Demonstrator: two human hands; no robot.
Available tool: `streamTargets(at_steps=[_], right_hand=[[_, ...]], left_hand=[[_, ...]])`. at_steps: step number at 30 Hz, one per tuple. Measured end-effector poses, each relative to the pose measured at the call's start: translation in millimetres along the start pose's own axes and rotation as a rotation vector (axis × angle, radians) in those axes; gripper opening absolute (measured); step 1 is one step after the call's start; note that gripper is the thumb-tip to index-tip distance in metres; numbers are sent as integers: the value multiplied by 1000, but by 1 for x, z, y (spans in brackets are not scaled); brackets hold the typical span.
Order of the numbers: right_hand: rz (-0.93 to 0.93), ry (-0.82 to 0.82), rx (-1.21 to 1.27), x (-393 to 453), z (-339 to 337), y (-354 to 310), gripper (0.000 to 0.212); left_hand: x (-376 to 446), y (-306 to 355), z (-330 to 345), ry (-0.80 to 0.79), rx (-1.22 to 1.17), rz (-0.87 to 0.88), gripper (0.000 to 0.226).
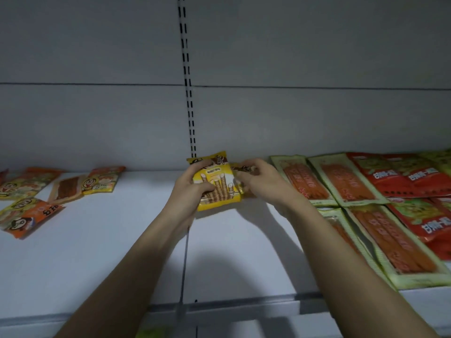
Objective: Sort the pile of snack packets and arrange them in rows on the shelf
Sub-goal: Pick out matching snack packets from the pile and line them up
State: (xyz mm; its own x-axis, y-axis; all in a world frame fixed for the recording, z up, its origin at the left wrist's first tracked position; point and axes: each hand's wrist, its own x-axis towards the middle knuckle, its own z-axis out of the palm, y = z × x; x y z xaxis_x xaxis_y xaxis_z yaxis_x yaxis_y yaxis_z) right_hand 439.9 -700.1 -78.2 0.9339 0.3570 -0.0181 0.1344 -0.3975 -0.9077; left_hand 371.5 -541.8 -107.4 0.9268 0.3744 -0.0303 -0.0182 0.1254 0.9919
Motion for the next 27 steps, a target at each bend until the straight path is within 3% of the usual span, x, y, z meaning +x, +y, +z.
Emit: streamTargets(at_steps=[5, 8, 11, 14, 22, 27], right_hand=[[5, -22, -139, -28, -34, 12, 47], [61, -55, -392, -46, -50, 22, 54], [24, -10, -688, -60, -43, 31, 41], [-68, -1, -837, -69, -32, 34, 30], [75, -118, -1110, -107, -82, 44, 26], [44, -138, -1045, -107, -89, 66, 12]], left_hand=[[-30, 0, 41, -155, 91, 44, 69], [-49, -9, 43, -132, 481, 157, 64], [-67, -28, 38, -187, 856, 312, 38], [-78, -42, 41, -300, 1064, 350, 35], [-80, -43, 47, -294, 1203, 459, 40], [-72, -43, 59, -290, 1287, 455, 41]])
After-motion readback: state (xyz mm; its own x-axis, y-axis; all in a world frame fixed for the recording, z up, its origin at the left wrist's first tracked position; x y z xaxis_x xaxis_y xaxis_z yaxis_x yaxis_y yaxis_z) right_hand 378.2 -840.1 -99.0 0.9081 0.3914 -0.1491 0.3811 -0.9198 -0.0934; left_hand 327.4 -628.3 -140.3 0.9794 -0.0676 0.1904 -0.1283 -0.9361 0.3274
